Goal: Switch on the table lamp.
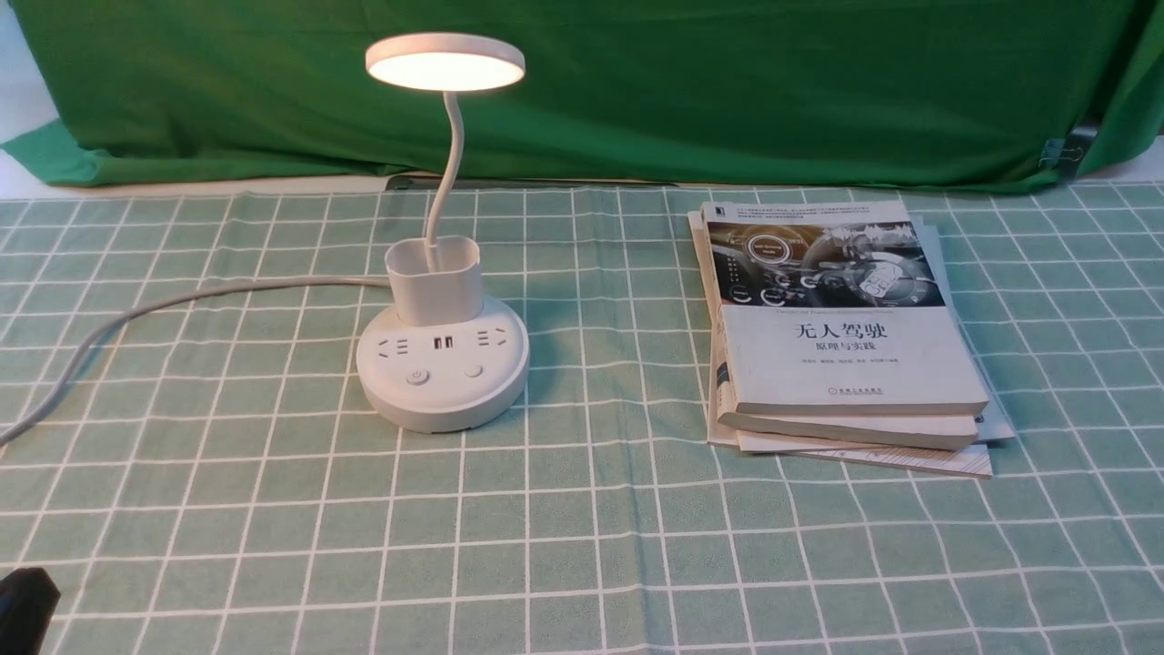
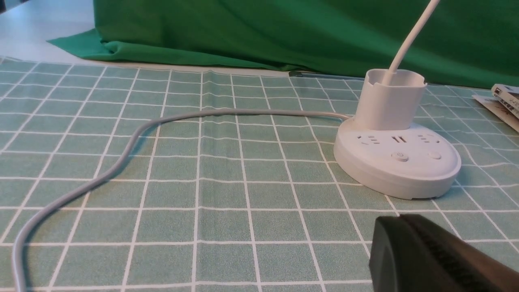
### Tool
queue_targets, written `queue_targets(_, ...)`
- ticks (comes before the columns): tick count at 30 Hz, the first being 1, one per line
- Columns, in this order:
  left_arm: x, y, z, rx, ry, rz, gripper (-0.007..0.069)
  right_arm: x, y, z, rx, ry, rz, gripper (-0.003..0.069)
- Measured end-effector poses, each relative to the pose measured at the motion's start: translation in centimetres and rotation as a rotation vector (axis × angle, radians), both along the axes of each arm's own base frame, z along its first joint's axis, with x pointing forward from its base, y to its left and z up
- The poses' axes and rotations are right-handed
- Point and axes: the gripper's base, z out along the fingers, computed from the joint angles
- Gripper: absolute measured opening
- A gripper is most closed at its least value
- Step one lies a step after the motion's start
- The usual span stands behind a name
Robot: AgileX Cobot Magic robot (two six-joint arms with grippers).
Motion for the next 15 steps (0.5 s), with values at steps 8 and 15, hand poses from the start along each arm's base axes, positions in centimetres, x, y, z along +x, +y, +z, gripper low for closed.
queue_targets(8, 0.03, 0.44, 0.01, -0.006, -0.001, 0.081, 0.0021, 0.00, 0.00, 0.00, 0.000, 0.000, 0.000, 0.0241)
queue_targets(15, 0.04, 0.38, 0.03, -0.009, -0.003, 0.070, 0.0021, 0.00, 0.00, 0.00, 0.000, 0.000, 0.000, 0.0241)
